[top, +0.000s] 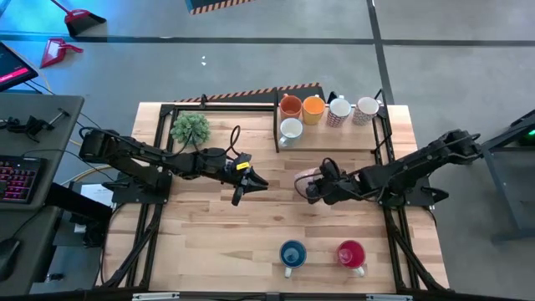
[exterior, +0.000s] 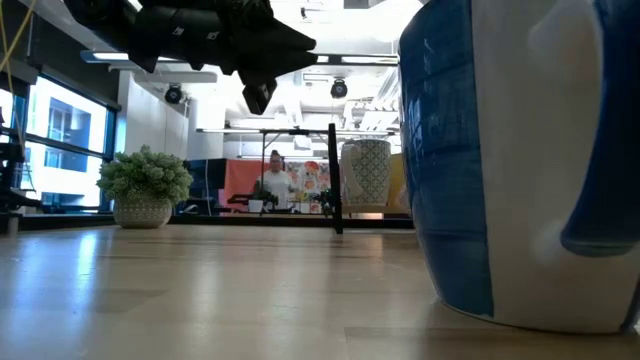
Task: Place coffee mugs
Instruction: Put the orange patterned mug on the shelf
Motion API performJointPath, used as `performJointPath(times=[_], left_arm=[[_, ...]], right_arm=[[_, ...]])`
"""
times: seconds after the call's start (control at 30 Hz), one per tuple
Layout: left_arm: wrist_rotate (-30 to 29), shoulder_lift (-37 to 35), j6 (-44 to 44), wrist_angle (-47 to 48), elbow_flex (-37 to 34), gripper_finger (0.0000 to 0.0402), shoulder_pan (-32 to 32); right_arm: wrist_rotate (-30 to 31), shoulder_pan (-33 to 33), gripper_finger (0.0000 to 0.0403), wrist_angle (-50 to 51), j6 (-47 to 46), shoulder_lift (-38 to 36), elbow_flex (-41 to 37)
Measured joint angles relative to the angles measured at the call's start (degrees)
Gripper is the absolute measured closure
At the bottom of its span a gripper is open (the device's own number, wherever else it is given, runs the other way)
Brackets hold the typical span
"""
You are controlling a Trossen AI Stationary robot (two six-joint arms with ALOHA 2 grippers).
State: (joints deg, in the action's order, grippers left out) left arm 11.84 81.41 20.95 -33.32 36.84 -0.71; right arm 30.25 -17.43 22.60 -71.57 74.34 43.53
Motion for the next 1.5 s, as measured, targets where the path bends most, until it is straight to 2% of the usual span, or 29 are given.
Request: performJointPath(times=[0.1,0.23,0.4,0.5,0.73,1.23,1.5], left_arm=[[0.0,0.0,0.0,0.0,0.0,0.0337,0.0],[0.0,0.0,0.0,0.0,0.0,0.0337,0.0],[0.0,0.0,-0.1,0.1,0.0,0.0337,0.0],[0.0,0.0,-0.1,0.1,0.0,0.0337,0.0],[0.0,0.0,-0.2,0.1,0.0,0.0337,0.0],[0.0,0.0,-0.1,0.5,0.0,0.0337,0.0],[0.0,0.0,-0.1,1.7,0.0,0.0337,0.0]], right_arm=[[-1.0,1.0,0.0403,11.1,1.1,-1.1,6.0],[-6.0,2.9,0.0403,26.4,3.2,-0.8,14.4],[-12.6,5.3,0.0403,34.4,6.1,-0.7,19.5],[-14.5,6.8,0.0403,35.7,7.0,-0.7,19.5],[-14.4,13.1,0.0403,36.3,13.1,-0.4,19.6],[-17.5,33.1,0.0403,37.2,32.3,-0.4,19.6],[-19.8,41.3,0.0403,38.9,38.3,-0.4,19.6]])
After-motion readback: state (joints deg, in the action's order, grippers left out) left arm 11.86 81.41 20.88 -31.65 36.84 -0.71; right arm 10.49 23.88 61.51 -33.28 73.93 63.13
